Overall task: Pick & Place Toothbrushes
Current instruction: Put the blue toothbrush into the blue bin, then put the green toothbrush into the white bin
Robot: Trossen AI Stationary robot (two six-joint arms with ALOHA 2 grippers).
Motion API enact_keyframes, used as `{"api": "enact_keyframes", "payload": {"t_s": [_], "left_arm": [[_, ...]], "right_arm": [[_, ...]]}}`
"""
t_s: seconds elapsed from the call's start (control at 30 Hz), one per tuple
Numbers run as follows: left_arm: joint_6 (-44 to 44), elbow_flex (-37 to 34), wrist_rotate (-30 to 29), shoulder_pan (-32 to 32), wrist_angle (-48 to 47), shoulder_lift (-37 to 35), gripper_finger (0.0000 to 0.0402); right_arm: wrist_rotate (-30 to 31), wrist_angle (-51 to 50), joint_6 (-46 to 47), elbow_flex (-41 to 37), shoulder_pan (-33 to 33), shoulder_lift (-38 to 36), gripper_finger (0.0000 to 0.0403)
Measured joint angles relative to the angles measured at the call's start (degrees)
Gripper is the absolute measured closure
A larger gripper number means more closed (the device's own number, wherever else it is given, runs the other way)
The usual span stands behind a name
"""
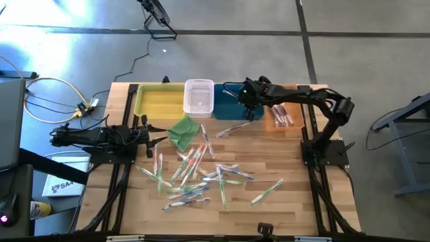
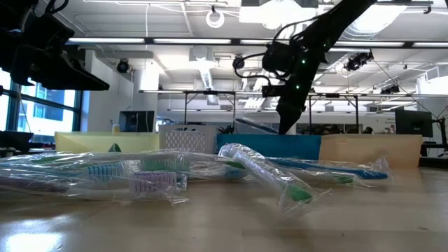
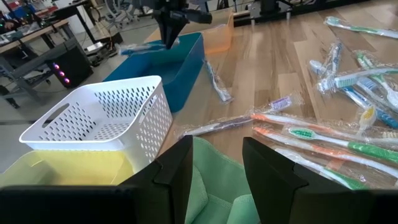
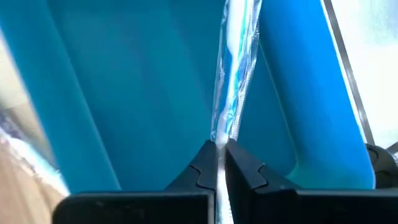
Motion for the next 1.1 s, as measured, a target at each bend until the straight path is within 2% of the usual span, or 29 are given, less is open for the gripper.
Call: {"api": "enact_keyframes", "payload": {"t_s": [0.5,0.77,0.9,1.0,1.1], "left_arm": [[-0.02,-0.02,0.01,-0.02,0.0,0.0,0.0265],[-0.02,-0.01,0.02,-0.01,0.0,0.0,0.0265],[-0.02,-0.02,0.03,-0.02,0.0,0.0,0.0265],[-0.04,-0.02,0.03,0.0,0.0,0.0,0.0265],[-0.11,-0.02,0.04,0.0,0.0,0.0,0.0265]], "right_arm": [[-2.44,-0.03,-0.85,0.0,-1.15,0.97,0.0395],[-3.06,0.42,-0.73,0.0,-1.02,0.97,0.0318],[-1.4,0.45,0.39,0.0,-0.97,0.95,0.0289],[1.45,-0.16,0.53,0.0,-0.92,0.23,0.029],[1.68,-0.42,0.56,0.0,-0.12,-1.67,0.0316]]}}
